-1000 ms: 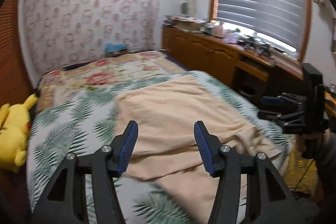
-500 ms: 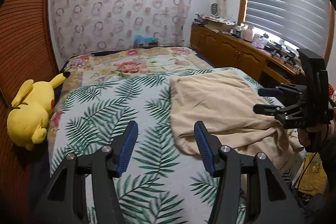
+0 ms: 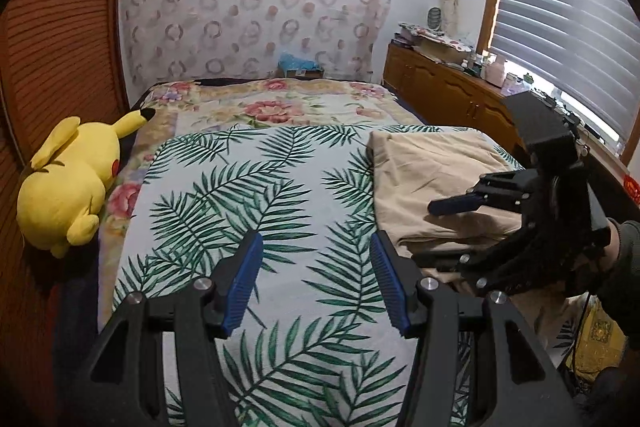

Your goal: Fold small clothes

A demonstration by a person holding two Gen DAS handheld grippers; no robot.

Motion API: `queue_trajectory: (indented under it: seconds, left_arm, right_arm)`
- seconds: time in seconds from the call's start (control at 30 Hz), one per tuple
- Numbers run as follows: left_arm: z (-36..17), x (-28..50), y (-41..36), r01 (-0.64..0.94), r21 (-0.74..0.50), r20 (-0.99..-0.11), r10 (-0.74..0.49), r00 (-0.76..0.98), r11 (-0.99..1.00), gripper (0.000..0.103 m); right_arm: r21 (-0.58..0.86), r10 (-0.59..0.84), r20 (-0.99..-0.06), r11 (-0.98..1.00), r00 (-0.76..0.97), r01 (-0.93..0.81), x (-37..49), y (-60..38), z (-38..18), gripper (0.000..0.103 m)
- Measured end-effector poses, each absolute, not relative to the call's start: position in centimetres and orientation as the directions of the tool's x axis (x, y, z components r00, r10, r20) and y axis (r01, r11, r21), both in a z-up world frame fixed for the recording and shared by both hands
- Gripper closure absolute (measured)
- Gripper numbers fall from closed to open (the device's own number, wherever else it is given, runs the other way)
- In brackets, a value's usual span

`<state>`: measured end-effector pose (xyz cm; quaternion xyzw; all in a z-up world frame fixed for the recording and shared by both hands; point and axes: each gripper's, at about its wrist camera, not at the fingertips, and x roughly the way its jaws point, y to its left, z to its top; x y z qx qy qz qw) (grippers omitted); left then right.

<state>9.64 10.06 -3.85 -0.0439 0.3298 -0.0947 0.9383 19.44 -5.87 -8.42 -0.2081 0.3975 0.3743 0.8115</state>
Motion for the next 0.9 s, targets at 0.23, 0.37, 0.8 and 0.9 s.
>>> queue_trajectory:
  seconds: [0.23, 0.37, 0.8, 0.9]
  left_arm:
    - [-4.6, 10.3, 11.0, 0.139, -0.162, -0.625, -0.21, 0.752, 0.977, 0.049]
    - [-4.8, 10.5, 11.0, 0.143, -0.175, -0.626, -0.222, 0.748, 0.974, 0.049]
    - [-5.6, 11.7, 9.2, 0.183, -0.182, -0.645, -0.258, 0.719, 0.966, 0.049]
    - [-5.7, 11.7, 8.4, 0.202, -0.179, -0.65, -0.27, 0.71, 0.963, 0.049]
  right_arm:
    - [-0.059, 0.41, -0.84, 0.581, 0.355, -0.812, 19.6, -3.5, -10.6, 0.045]
    - [-0.054, 0.427, -0.827, 0.588, 0.366, -0.807, 20.1, -4.3, -10.3, 0.092]
    - [-0.092, 0.419, -0.693, 0.756, 0.586, -0.648, 25.6, -14.9, 0.0, 0.096]
    - [-0.13, 0.349, -0.689, 0.803, 0.635, -0.582, 28.2, -18.4, 1.0, 0.096]
